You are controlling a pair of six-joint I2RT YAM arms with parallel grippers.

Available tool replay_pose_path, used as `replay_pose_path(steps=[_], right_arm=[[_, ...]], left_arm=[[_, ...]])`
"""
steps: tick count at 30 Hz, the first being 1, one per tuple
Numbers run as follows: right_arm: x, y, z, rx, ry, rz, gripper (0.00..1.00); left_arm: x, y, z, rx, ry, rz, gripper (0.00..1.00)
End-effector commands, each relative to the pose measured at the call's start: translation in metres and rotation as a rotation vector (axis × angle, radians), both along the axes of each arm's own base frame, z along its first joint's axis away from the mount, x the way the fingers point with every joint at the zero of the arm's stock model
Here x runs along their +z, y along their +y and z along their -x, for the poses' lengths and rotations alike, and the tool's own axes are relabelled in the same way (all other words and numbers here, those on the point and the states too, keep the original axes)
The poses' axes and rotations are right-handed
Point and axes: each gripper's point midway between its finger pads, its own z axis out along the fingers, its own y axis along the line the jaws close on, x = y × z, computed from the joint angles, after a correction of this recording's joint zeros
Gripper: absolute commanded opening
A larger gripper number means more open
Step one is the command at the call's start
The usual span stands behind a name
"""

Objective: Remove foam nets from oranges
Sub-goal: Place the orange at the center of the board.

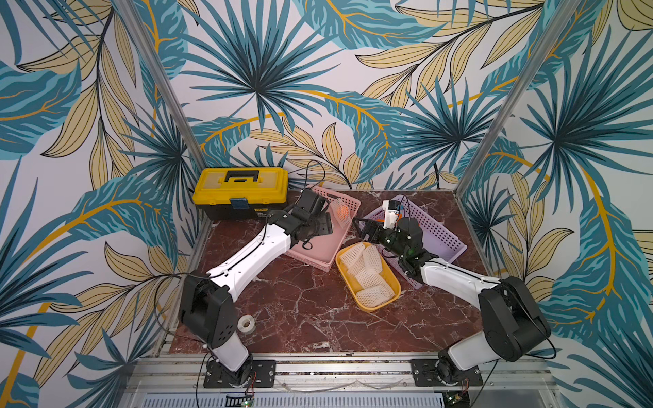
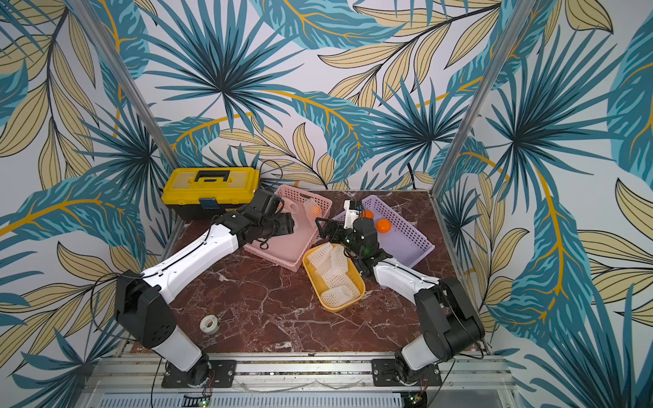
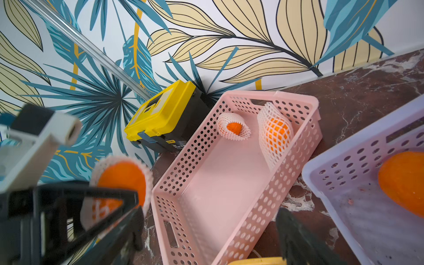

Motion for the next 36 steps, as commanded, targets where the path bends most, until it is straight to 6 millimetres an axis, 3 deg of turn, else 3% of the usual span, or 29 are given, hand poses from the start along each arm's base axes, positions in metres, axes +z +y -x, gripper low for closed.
replay_pose_path(steps=[1,7,11,19,27,29,32,36], right_arm=[[-0.002,0.001,0.001,0.004,-0.009,-0.009,0.91],[-0.002,0.001,0.001,0.002,-0.007,-0.007,0.91],[-0.004,0.003,0.0,0.006,0.0,-0.003,0.91],[-0.005,0.006,0.002,0.007,0.005,0.029,0.91],[-0.007,0.009,0.004,0.008,0.008,0.051,0.91],[-0.007,0.009,0.005,0.009,0.011,0.051,0.91],[-0.005,0.008,0.007,0.004,0.008,0.055,0.91],[0.003,0.004,0.02,-0.003,0.006,0.072,0.91]], left_arm=[[-0.017,-0.003,0.032,-0.011,0.025,0.075,0.61],[-0.048,0.008,0.102,-0.071,0.096,0.111,0.62],[-0.08,0.011,0.128,-0.081,0.171,0.148,0.64],[-0.117,0.012,0.129,-0.101,0.21,0.074,0.67],[-0.156,0.007,0.136,-0.144,0.337,-0.004,0.77],[-0.156,0.01,0.136,-0.137,0.343,-0.018,0.82],[-0.148,0.009,0.135,-0.134,0.325,-0.002,0.98],[-0.132,0.01,0.134,-0.125,0.317,-0.004,0.99]])
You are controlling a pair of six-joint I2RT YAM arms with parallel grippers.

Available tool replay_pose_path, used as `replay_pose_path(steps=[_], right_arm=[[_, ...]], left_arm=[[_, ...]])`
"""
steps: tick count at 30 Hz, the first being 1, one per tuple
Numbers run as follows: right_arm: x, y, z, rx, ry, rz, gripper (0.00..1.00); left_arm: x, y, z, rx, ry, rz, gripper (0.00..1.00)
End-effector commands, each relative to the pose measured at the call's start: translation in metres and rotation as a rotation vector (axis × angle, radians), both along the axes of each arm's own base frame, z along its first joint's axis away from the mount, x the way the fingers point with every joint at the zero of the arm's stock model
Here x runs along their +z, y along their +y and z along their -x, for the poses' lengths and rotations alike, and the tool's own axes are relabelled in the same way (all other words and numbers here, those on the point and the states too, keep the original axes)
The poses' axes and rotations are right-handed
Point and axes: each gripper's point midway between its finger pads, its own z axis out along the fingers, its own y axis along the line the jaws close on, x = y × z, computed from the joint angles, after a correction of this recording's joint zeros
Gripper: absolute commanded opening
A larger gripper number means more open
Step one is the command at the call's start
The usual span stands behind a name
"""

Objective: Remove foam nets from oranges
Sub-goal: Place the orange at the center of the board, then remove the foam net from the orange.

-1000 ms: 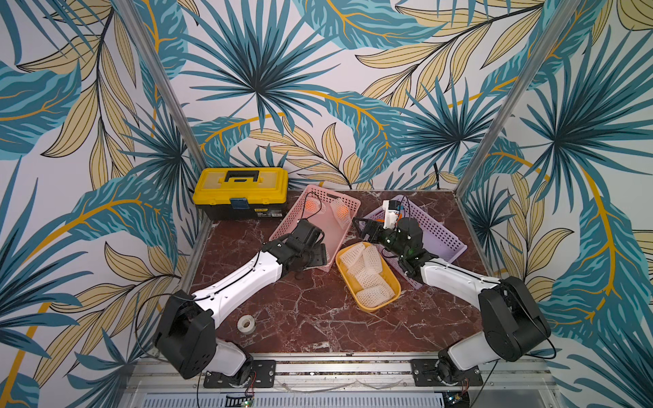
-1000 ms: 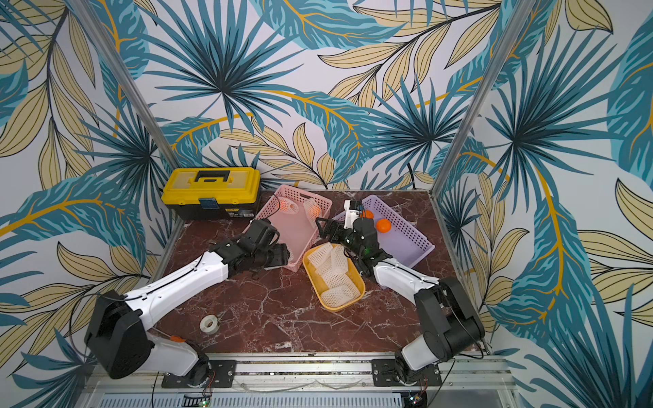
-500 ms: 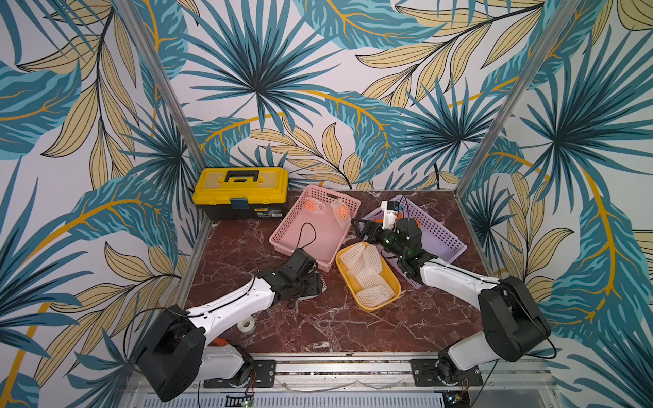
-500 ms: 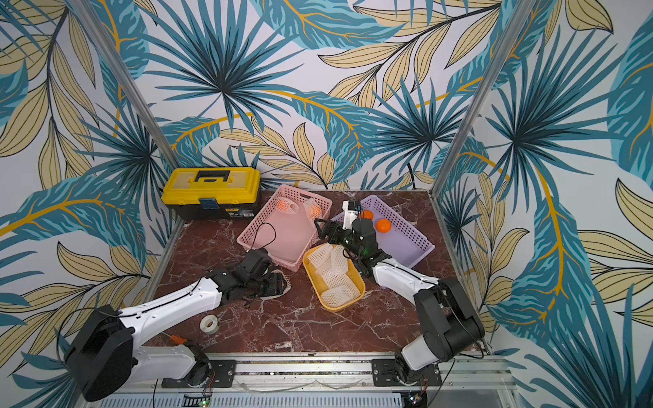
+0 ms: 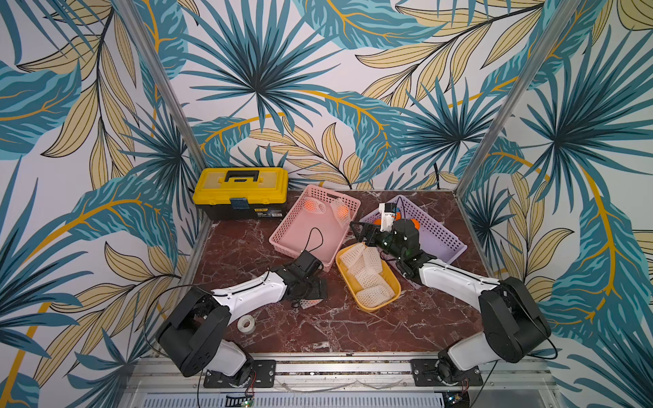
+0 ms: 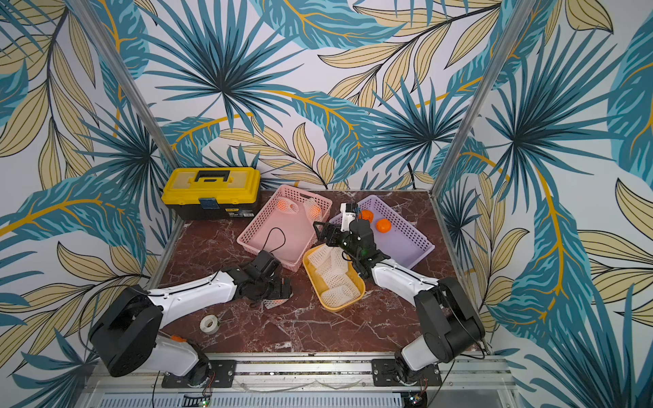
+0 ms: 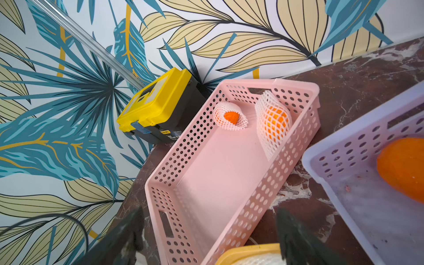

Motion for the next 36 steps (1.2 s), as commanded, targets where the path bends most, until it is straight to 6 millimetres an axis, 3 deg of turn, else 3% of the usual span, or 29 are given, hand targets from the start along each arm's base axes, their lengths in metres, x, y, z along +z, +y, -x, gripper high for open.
replay_pose_path(steps=[1,6,10,13,21,24,28,36], right_arm=[[0.011,-0.004,0.016,-0.006,-0.013,0.023,0.91],[0.007,-0.003,0.046,0.009,0.043,0.056,0.91],[-0.001,-0.004,0.064,0.01,0.094,0.051,0.91],[-0.004,-0.002,0.077,0.024,0.122,0.067,0.9],[-0.022,0.013,0.115,0.117,0.213,0.149,0.9],[-0.026,0.018,0.123,0.132,0.231,0.162,0.89],[-0.031,0.033,0.131,0.186,0.262,0.192,0.86],[-0.055,0.068,0.141,0.271,0.339,0.258,0.71]], left_arm=[[0.027,-0.002,-0.006,0.009,-0.039,0.011,1.0],[0.043,0.01,-0.006,0.113,-0.025,0.029,1.0],[0.049,-0.003,-0.006,0.103,0.002,0.101,1.0],[0.056,-0.002,-0.008,0.12,-0.021,0.119,1.0],[0.076,0.033,-0.006,0.309,-0.041,0.221,1.0],[0.071,0.046,0.001,0.404,-0.024,0.251,0.99],[0.06,0.044,0.01,0.499,0.001,0.377,1.0],[0.049,0.045,-0.003,0.628,-0.11,0.6,1.0]])
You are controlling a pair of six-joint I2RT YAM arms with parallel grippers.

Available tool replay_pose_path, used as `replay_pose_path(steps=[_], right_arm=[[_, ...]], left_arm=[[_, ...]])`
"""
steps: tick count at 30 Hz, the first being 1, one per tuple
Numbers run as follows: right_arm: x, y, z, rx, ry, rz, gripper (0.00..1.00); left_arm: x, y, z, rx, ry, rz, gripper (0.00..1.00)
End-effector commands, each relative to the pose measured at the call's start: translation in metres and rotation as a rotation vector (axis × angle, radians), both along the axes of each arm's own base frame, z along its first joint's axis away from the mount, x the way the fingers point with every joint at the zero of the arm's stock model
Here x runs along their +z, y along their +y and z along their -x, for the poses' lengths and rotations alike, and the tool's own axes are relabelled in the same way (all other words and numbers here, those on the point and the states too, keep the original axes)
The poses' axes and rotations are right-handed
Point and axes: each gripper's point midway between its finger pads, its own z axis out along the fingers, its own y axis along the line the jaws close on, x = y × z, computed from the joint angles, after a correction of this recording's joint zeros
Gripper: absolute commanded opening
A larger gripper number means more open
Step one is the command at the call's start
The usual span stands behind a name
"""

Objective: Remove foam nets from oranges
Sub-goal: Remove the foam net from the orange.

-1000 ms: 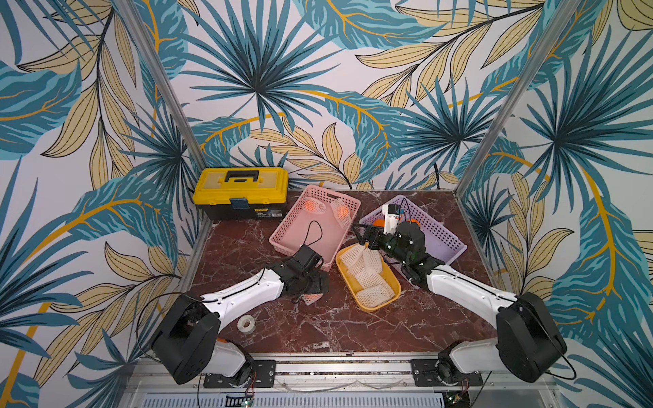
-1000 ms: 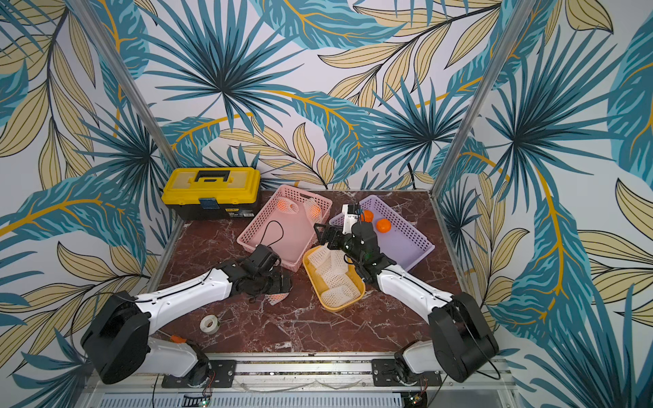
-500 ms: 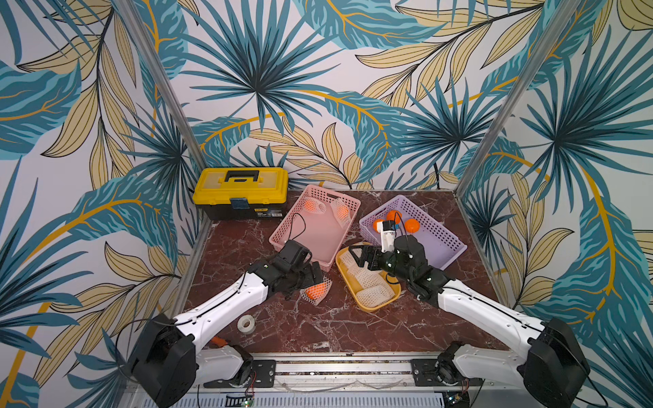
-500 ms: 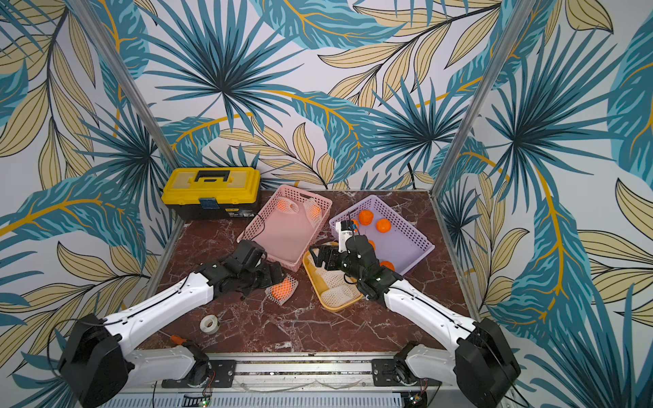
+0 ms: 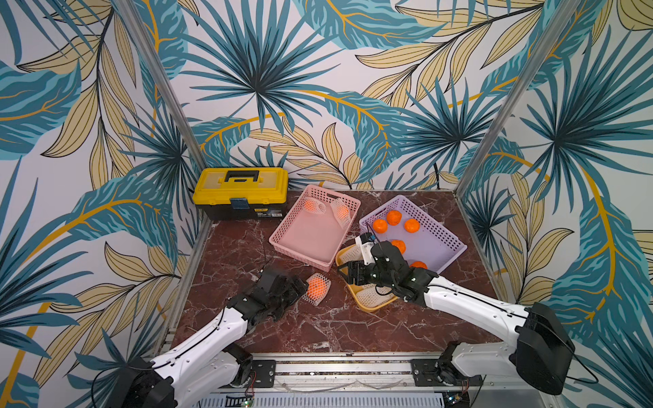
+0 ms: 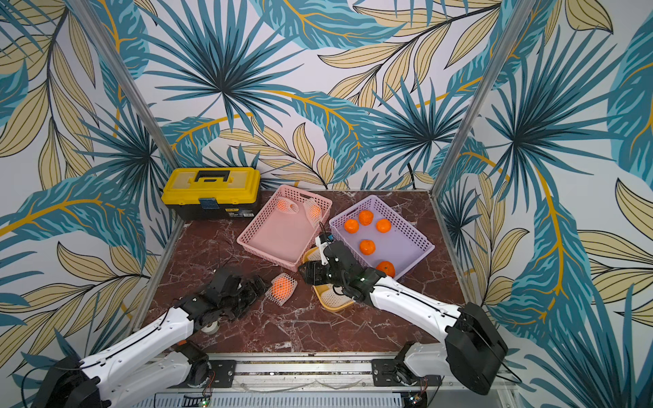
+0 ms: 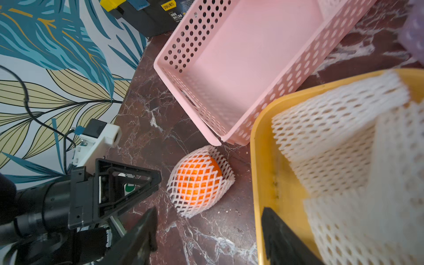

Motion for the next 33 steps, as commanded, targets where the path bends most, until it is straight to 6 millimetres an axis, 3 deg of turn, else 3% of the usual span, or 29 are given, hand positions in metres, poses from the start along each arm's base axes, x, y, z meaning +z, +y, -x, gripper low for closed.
replay_pose_path(steps=[1,4,5,18,25,33], right_arm=[[-0.009,0.01,0.007,0.03,0.033,0.025,0.7],[-0.014,0.014,0.006,0.034,0.046,0.033,0.68],[-0.016,0.022,0.014,0.064,0.049,0.034,0.68],[-0.024,0.039,0.02,0.108,0.064,0.042,0.64],[-0.028,0.043,0.019,0.112,0.067,0.051,0.63],[-0.03,0.046,0.021,0.12,0.07,0.058,0.62]], left_arm=[[0.023,-0.005,-0.027,0.079,-0.149,0.116,1.0],[0.028,-0.012,-0.032,0.013,-0.208,0.106,1.0],[0.026,-0.013,-0.032,0.004,-0.203,0.104,1.0],[-0.009,-0.009,-0.018,0.041,-0.129,0.137,0.82],[-0.015,-0.015,-0.021,0.022,-0.129,0.151,0.62],[-0.01,-0.027,-0.025,-0.028,-0.136,0.181,0.31]])
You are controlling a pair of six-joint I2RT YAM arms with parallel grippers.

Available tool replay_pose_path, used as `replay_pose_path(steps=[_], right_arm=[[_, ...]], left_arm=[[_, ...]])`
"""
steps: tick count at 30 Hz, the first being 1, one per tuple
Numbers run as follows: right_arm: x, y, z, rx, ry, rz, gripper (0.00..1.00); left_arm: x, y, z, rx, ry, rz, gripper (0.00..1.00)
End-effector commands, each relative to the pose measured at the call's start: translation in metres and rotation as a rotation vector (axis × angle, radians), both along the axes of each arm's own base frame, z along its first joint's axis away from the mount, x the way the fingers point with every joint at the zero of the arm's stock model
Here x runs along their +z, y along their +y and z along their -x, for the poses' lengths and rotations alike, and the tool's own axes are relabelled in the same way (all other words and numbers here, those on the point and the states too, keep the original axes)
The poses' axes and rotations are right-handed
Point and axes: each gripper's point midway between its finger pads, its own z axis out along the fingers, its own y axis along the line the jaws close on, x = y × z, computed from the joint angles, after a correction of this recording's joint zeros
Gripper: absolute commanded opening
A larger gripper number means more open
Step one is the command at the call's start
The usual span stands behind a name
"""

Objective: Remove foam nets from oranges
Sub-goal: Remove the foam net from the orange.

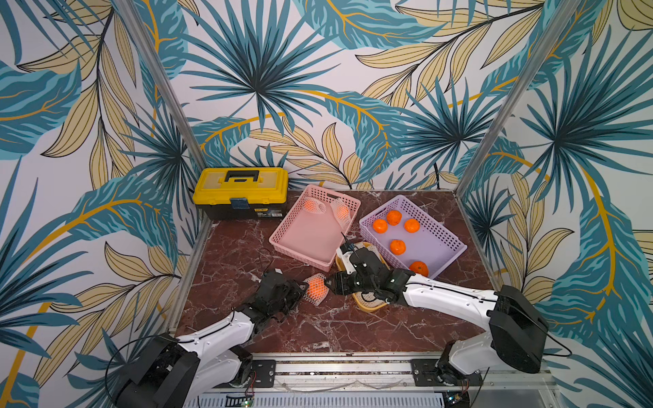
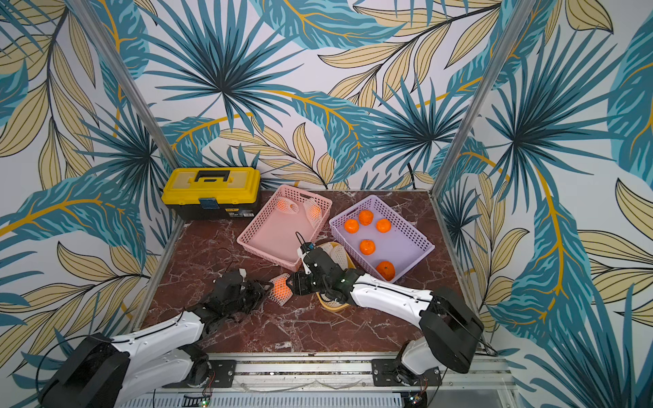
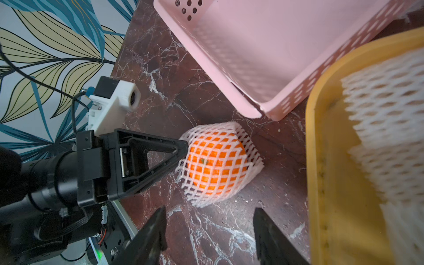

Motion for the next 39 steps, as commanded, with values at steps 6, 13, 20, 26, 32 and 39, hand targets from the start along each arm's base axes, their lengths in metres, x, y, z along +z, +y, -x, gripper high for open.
replay_pose_path(steps=[6,13,20,26,32,39], right_arm=[[0.002,0.009,0.004,0.025,-0.002,-0.003,0.61],[-0.004,0.017,0.008,0.035,0.006,0.006,0.56],[-0.007,0.018,0.004,0.014,0.003,0.021,0.52],[-0.015,0.006,-0.005,-0.089,0.013,0.059,0.5],[-0.026,0.016,-0.007,-0.119,0.072,0.021,0.64],[-0.033,0.027,-0.02,-0.185,0.105,-0.014,0.72]], left_arm=[[0.014,-0.008,0.002,-0.021,-0.007,0.065,0.15],[0.043,-0.011,0.001,-0.054,-0.067,0.085,0.0],[0.052,-0.022,0.003,-0.148,-0.083,0.059,0.0],[0.05,-0.023,0.007,-0.203,-0.074,-0.003,0.08],[0.05,-0.016,0.011,-0.244,-0.059,-0.103,0.35],[0.053,-0.005,0.012,-0.214,-0.041,-0.153,0.52]])
